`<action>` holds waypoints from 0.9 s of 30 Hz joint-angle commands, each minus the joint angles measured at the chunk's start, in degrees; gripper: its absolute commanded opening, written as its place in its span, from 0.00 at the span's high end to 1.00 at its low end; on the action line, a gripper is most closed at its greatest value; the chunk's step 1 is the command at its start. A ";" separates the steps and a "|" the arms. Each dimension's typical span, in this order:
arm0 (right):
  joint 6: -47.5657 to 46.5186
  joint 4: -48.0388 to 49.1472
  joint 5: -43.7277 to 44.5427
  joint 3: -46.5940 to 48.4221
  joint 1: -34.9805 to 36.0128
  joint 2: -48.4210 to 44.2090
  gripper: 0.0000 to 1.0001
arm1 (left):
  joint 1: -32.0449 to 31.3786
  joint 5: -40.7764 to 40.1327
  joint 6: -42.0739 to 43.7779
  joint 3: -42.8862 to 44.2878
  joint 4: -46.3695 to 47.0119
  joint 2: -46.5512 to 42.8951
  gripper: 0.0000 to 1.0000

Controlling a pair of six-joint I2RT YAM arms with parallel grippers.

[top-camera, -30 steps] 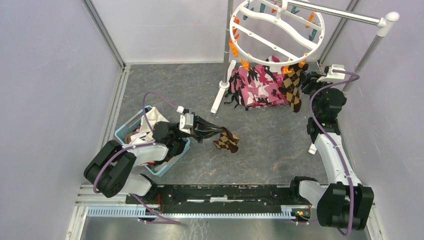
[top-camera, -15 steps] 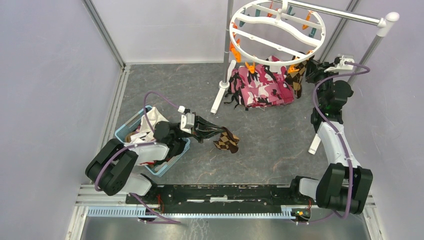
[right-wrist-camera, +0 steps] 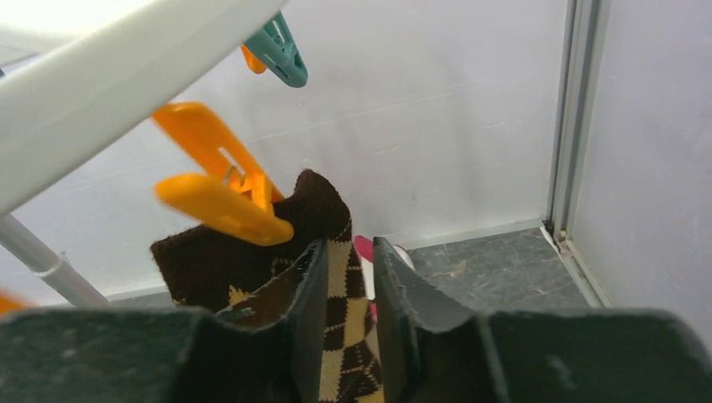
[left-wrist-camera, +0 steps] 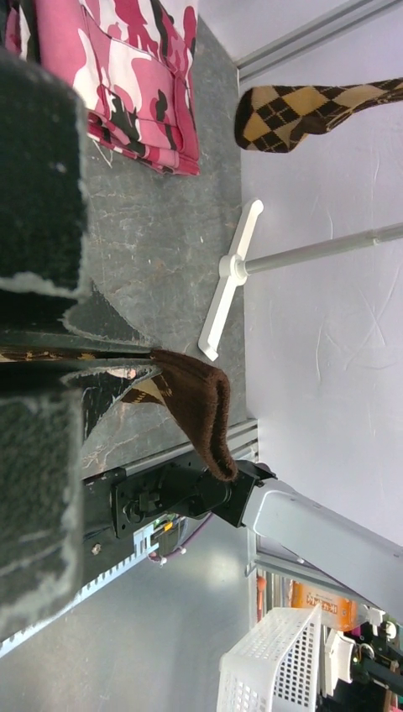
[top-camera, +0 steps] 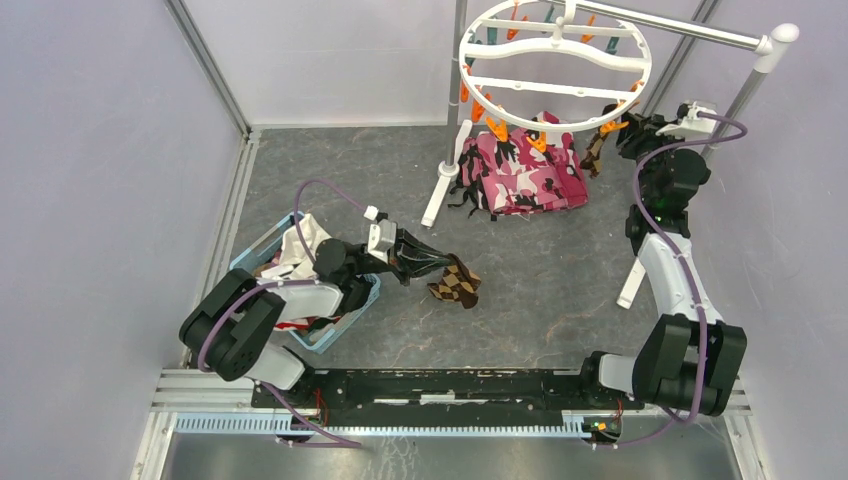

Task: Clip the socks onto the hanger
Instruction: Rotate the hanger at the clothesline.

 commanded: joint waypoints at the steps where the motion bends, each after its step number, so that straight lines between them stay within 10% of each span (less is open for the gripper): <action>1: -0.36 1.45 0.13 -3.35 -0.24 -5.48 0.66 | -0.86 1.25 -2.02 2.33 7.16 0.99 0.97; 27: -4.39 -4.92 -3.59 -19.80 2.65 -26.10 0.37 | -2.52 -0.06 -2.87 3.27 6.59 1.81 0.98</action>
